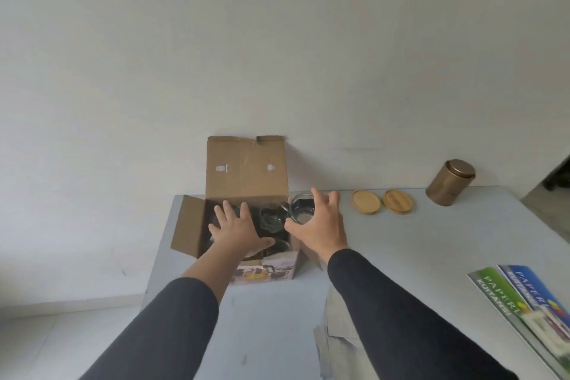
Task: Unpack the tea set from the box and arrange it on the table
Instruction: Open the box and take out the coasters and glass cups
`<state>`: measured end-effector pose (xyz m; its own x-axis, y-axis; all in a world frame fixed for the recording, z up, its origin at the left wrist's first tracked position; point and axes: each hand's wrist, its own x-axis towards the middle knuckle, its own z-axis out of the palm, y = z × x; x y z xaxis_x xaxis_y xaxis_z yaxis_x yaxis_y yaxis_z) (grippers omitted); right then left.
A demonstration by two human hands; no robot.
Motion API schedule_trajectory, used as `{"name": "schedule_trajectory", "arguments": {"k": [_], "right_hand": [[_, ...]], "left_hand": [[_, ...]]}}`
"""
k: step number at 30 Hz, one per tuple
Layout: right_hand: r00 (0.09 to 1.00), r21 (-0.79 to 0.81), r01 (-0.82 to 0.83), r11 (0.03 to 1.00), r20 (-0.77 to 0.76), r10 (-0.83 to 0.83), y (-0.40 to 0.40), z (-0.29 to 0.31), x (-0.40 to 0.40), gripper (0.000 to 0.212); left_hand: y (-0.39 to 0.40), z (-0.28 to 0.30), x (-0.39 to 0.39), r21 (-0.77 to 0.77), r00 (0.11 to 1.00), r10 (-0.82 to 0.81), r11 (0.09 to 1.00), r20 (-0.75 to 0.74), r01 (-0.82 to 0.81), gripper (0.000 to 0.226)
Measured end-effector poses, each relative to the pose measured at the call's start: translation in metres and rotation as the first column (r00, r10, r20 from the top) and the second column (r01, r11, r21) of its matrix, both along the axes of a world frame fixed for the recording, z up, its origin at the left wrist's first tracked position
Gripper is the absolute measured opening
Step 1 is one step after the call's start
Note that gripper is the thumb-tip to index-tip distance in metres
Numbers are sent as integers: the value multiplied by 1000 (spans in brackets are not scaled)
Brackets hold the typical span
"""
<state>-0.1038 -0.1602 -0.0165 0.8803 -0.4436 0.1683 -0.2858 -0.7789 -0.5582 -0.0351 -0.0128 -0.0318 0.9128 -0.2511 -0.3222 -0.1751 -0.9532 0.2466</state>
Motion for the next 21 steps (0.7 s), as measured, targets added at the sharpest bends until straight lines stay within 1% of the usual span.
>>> {"name": "schedule_trajectory", "arguments": {"k": [3,6,10,14,18,21], "right_hand": [[995,-6,64,998,80,-63,-16,4,-12,85],[971,24,161,987,172,-163,-48,2,-25,84],[940,74,264,962,202,-274,-101,-9,-41,83],[933,120,303,946,165,-319,-162,-30,-51,82],[938,154,312,937,109,-330,-233,-57,-56,81],[933,193,335,922,69,-354,-285,-79,-57,80]], "left_hand": [[-23,7,4,-89,992,-81,992,94,90,99],[-63,8,-5,-146,981,-157,974,113,172,96],[-122,-6,-20,-132,962,-251,955,107,264,93],[-186,-32,-30,-119,956,-292,950,4,290,94],[-248,-69,-32,-115,963,-231,969,-135,216,98],[-282,-97,-31,-23,960,-193,981,-203,192,103]]}}
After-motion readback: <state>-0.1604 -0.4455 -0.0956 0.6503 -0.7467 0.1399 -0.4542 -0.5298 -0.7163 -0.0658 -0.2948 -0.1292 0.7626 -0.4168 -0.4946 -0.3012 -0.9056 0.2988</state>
